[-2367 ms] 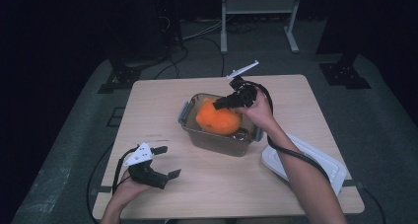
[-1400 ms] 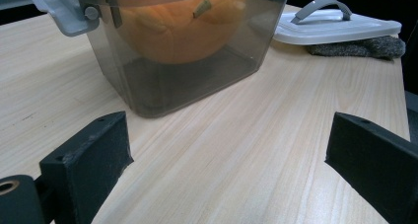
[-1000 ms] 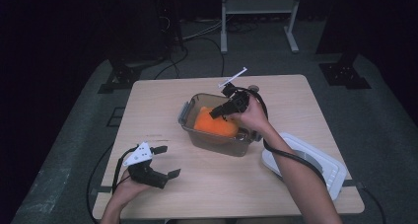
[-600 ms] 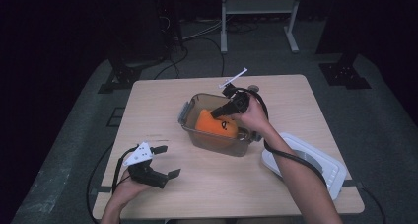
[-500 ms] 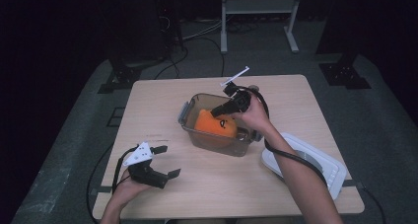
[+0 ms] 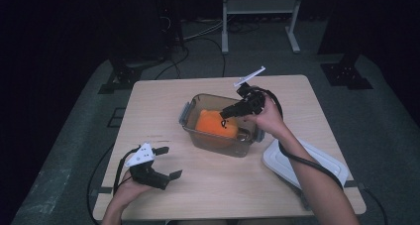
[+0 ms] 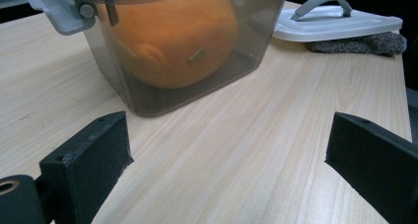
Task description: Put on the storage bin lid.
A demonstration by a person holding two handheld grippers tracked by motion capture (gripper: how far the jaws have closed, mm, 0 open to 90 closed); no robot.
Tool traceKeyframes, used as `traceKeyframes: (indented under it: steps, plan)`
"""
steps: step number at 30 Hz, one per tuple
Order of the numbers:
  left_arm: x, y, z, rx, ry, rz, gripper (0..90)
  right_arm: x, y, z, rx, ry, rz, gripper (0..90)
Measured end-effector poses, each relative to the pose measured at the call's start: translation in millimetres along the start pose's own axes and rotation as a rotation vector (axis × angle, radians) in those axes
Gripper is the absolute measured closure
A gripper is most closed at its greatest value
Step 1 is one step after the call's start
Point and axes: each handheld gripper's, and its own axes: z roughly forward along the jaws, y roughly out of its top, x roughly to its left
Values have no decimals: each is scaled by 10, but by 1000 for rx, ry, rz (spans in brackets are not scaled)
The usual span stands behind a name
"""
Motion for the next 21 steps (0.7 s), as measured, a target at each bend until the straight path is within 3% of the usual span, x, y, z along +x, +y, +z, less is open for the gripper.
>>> traceKeyframes:
  steps: [10,21]
  plan:
    - [-12,7,22,6,-5,6,26,37,-213,-383,-37,-22,-19,640]
    - [-2,-7,24,13,1,4,26,-43,-536,-728,-71,-41,8,576]
